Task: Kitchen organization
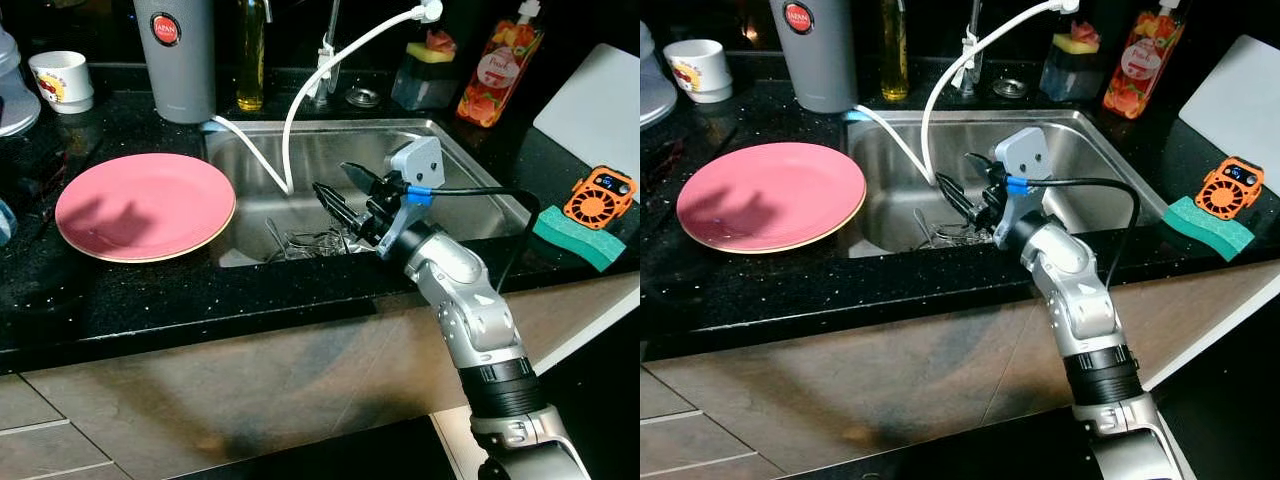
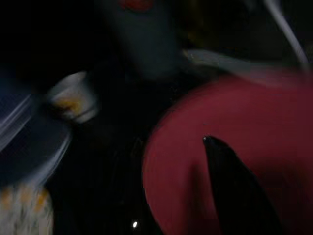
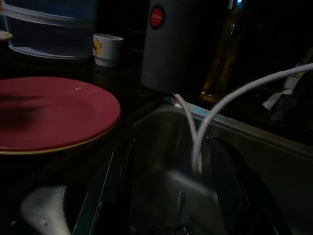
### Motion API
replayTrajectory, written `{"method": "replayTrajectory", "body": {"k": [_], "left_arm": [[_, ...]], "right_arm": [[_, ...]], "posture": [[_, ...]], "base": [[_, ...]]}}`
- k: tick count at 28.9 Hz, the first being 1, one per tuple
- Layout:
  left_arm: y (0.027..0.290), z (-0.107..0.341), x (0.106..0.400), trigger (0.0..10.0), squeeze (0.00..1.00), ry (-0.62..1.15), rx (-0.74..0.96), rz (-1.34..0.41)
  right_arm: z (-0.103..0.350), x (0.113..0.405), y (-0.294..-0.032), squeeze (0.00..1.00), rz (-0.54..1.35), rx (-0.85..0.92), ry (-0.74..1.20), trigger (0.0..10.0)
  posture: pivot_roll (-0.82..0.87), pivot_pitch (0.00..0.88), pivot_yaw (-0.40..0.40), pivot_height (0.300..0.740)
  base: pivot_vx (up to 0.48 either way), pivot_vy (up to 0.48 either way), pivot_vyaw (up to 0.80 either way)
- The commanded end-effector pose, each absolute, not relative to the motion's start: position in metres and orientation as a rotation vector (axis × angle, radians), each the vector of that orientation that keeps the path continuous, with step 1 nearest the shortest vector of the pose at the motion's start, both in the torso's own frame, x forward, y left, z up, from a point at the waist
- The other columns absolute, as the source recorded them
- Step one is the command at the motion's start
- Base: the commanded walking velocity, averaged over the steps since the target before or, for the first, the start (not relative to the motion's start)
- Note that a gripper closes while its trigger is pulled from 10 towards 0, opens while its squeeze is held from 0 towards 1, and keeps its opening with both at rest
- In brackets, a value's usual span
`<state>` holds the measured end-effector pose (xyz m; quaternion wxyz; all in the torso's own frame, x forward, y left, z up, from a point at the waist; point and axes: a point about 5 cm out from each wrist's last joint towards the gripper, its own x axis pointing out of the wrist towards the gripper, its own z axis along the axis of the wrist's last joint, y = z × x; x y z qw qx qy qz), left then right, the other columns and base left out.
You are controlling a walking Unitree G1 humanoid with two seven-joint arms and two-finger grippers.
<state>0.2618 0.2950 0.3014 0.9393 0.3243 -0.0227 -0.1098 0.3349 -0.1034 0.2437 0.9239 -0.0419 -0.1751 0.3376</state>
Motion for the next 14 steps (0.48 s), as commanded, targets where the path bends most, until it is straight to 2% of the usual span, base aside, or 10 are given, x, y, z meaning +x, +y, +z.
{"method": "replayTrajectory", "body": {"k": [1,2,3,4,6,9,11,14], "left_arm": [[0.289,0.292,0.262,10.0,0.00,0.005,0.851,-0.353],[0.289,0.292,0.262,10.0,0.00,0.005,0.851,-0.353],[0.285,0.286,0.261,10.0,0.09,0.034,0.988,-0.425],[0.285,0.286,0.261,10.0,0.09,0.034,0.988,-0.425],[0.273,0.278,0.259,10.0,0.09,0.044,1.255,-0.549],[0.268,0.277,0.257,10.0,0.08,0.036,1.318,-0.607],[0.259,0.280,0.249,10.0,0.06,0.006,1.401,-0.713],[0.256,0.281,0.244,10.0,0.06,-0.002,1.419,-0.757]], "right_arm": [[0.239,0.336,-0.107,0.00,0.689,-0.096,-0.346,10.0],[0.239,0.336,-0.107,0.00,0.689,-0.096,-0.346,10.0],[0.238,0.336,-0.107,0.00,0.685,-0.099,-0.343,10.0],[0.238,0.336,-0.107,0.00,0.685,-0.099,-0.343,10.0],[0.236,0.335,-0.108,0.00,0.674,-0.096,-0.343,10.0],[0.236,0.335,-0.108,0.00,0.669,-0.093,-0.343,10.0],[0.235,0.334,-0.109,0.00,0.661,-0.088,-0.346,10.0],[0.234,0.334,-0.109,0.00,0.656,-0.087,-0.347,10.0]], "posture": [[0.30,0.084,-0.092,0.740],[0.30,0.084,-0.092,0.740],[0.30,0.083,-0.082,0.740],[0.30,0.083,-0.082,0.740],[0.29,0.080,-0.072,0.740],[0.29,0.075,-0.067,0.740],[0.28,0.070,-0.056,0.740],[0.28,0.070,-0.056,0.740]], "base": [[0.000,0.000,0.00],[0.000,0.000,0.00],[0.000,0.000,0.00],[0.000,0.000,0.00],[0.000,0.000,0.00],[0.000,0.000,0.00],[0.000,0.000,0.00],[0.000,0.000,0.00]]}}
